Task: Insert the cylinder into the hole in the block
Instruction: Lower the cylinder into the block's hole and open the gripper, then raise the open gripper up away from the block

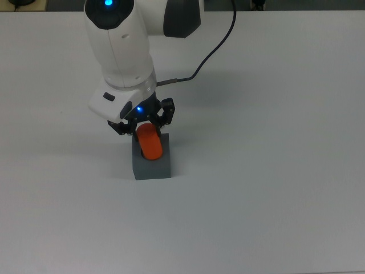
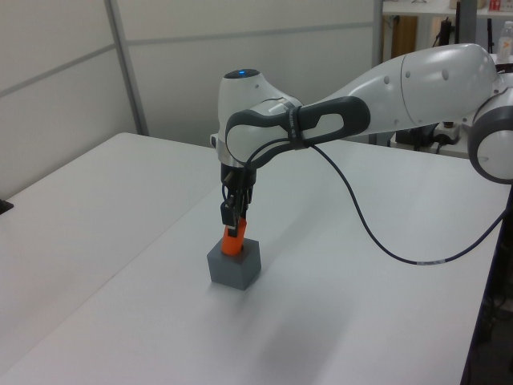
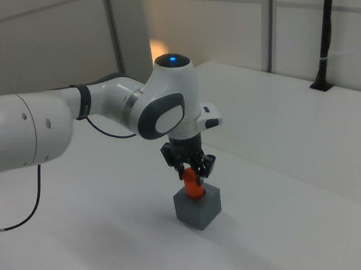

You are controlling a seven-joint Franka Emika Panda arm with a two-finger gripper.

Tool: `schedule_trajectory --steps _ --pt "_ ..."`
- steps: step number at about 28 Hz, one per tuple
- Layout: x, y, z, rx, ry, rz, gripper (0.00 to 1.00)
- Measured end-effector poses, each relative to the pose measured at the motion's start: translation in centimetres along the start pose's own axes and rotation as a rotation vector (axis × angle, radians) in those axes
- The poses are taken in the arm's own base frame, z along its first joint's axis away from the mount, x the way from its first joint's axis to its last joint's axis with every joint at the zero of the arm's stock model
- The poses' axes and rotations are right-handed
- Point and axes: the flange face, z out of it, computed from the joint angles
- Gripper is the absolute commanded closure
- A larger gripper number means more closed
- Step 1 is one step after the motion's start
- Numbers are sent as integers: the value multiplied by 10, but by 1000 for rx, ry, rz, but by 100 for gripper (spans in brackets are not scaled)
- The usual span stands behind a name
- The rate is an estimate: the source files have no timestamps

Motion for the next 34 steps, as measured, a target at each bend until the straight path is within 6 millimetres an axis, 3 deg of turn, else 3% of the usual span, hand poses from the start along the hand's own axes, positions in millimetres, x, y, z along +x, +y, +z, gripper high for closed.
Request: schedule_trajectory --steps 1,2,5,15,21,28,34 --pt "0 0 0 -1 -1 0 78" --pt "0 0 1 -2 -2 -1 63" --pt "0 1 2 -5 -5 -2 0" --pt "0 5 -2 -37 -5 -15 0" --pt "-10 20 -32 -48 -16 10 0" --pt "-46 52 -69 -73 -137 61 0" --pt "-61 69 -85 -80 -164 90 0"
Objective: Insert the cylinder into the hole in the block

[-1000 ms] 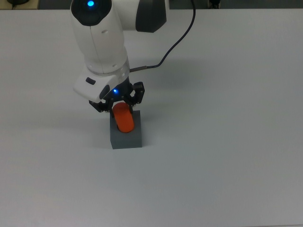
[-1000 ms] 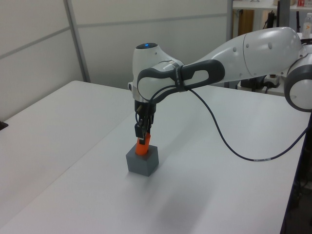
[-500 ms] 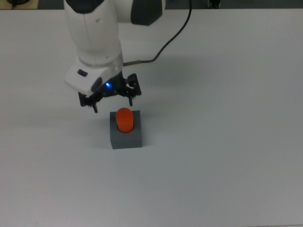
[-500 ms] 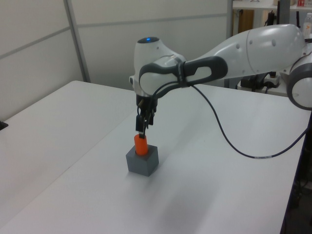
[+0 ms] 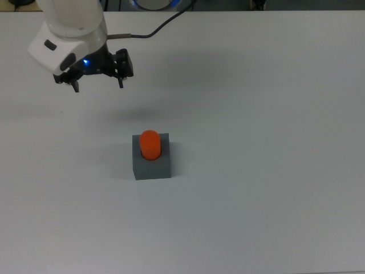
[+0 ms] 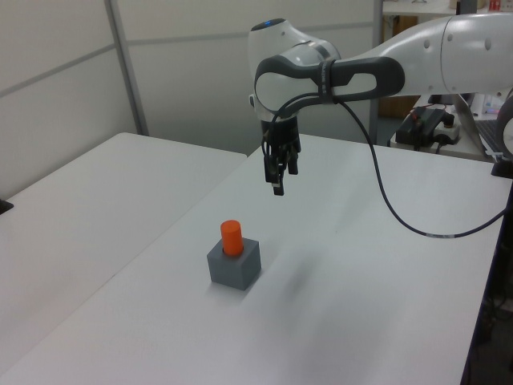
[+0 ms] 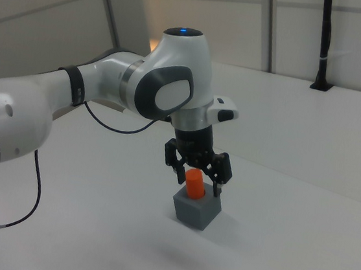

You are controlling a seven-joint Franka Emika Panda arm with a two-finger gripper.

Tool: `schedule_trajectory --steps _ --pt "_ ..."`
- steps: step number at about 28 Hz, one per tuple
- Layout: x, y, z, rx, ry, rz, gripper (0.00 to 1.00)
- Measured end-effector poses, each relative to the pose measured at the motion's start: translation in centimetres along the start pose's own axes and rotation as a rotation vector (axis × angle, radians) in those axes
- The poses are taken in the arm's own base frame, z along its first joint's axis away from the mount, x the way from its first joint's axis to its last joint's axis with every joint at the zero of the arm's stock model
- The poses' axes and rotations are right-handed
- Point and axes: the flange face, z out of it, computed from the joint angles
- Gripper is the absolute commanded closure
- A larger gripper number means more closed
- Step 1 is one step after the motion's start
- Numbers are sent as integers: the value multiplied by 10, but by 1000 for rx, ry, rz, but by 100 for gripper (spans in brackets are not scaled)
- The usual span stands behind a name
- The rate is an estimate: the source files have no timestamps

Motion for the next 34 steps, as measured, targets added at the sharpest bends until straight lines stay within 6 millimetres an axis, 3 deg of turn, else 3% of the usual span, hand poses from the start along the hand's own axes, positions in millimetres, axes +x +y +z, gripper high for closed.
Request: schedule_trajectory --steps 11,34 --pt "-5 16 3 -21 -12 20 0" --pt "-7 10 17 -11 -67 10 0"
